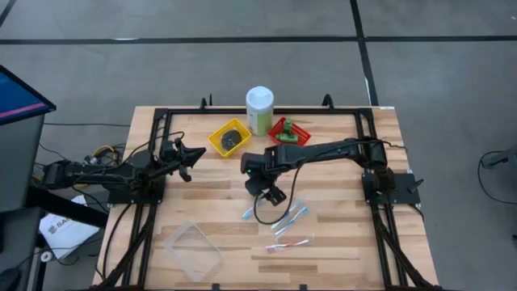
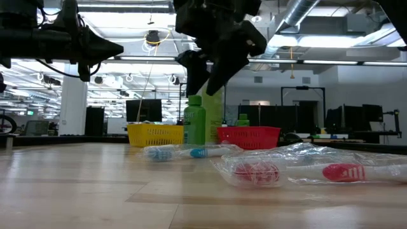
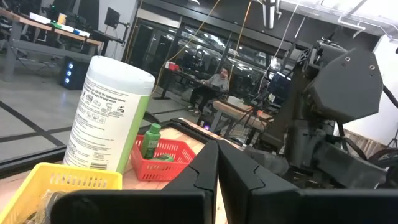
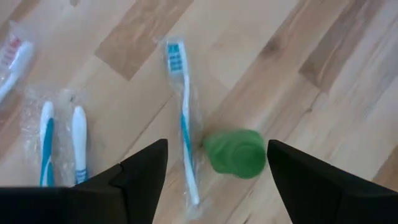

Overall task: Pick & Place Travel size toiletries
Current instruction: Put the green shampoo into the red bin

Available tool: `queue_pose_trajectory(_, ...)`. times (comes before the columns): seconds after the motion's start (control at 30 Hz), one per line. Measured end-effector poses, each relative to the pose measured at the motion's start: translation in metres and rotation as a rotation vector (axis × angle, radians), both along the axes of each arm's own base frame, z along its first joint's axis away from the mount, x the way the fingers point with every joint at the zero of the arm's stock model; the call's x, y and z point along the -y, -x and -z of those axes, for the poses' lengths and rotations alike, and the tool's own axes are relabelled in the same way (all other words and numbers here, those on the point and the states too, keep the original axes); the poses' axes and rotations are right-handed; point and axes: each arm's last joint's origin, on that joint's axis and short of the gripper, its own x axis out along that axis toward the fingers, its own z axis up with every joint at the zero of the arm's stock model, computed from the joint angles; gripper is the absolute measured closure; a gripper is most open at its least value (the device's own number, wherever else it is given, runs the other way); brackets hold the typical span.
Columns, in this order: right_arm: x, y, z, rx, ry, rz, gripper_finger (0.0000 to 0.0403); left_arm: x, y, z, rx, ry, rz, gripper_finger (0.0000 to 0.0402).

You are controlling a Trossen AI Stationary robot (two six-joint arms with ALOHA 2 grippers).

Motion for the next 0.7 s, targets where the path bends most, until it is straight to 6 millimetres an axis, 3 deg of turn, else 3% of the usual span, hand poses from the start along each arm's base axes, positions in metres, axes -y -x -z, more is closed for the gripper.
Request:
queue_pose_trajectory(0.27, 0.011, -0.005, 0.011, -0.012, 0.002, 0.032, 0.0142, 0.0, 0.0, 0.0, 0.0, 0.0, 0.0, 0.0395)
queue_pose_trajectory(0.7, 0.013, -0.005, 0.008, 0.009, 0.008, 0.021, 0.0243, 0.0, 0.0, 0.0, 0.0, 0.0, 0.0, 0.0395)
